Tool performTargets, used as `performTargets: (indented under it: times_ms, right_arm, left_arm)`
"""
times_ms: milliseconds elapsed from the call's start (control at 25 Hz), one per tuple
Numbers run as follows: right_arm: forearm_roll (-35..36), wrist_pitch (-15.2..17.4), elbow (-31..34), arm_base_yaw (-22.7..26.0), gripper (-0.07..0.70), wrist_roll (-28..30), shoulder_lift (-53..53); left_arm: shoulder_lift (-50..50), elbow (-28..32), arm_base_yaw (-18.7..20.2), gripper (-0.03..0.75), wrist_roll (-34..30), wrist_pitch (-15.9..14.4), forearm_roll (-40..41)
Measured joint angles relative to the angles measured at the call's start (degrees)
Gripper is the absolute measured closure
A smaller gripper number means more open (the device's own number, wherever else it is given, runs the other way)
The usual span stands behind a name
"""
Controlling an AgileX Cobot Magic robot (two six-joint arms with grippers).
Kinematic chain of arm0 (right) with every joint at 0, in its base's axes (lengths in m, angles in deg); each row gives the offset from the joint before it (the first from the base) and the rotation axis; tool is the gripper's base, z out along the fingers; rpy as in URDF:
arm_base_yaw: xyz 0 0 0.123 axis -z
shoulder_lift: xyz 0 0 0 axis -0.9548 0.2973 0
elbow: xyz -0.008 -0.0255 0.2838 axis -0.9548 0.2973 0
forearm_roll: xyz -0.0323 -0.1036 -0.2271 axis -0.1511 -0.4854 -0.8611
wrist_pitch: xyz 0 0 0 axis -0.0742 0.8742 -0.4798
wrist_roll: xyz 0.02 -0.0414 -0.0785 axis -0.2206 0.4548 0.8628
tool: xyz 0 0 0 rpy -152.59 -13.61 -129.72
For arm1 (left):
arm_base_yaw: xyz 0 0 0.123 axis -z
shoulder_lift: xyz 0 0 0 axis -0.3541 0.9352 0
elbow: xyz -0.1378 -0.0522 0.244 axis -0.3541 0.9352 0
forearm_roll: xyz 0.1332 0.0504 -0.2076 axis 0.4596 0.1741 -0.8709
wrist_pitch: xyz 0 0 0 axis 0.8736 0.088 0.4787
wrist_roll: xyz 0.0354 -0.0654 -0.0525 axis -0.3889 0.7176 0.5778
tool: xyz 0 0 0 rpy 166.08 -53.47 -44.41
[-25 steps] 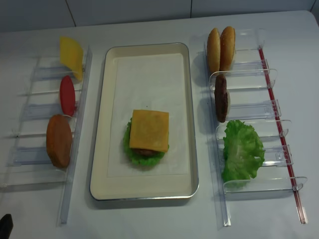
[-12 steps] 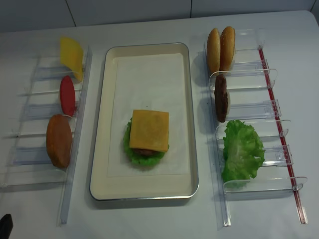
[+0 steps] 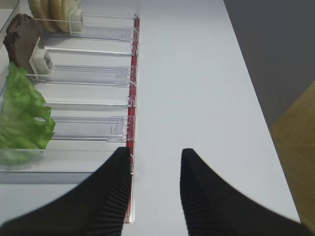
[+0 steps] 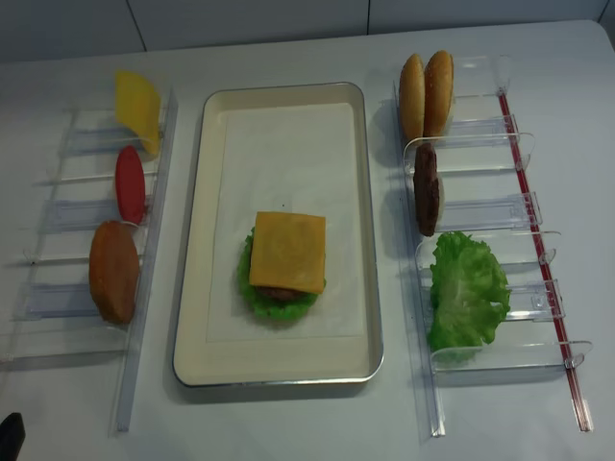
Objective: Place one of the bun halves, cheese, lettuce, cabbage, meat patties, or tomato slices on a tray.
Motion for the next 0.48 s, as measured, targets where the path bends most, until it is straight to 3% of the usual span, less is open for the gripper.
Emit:
performTargets:
  times_ms: [480]
  right_arm:
    - [0.0,0.0,0.0,0.0,0.363,0.0,0.0]
  left_arm:
    - [0.0,0.0,0.0,0.551,0.0,0.0,0.0]
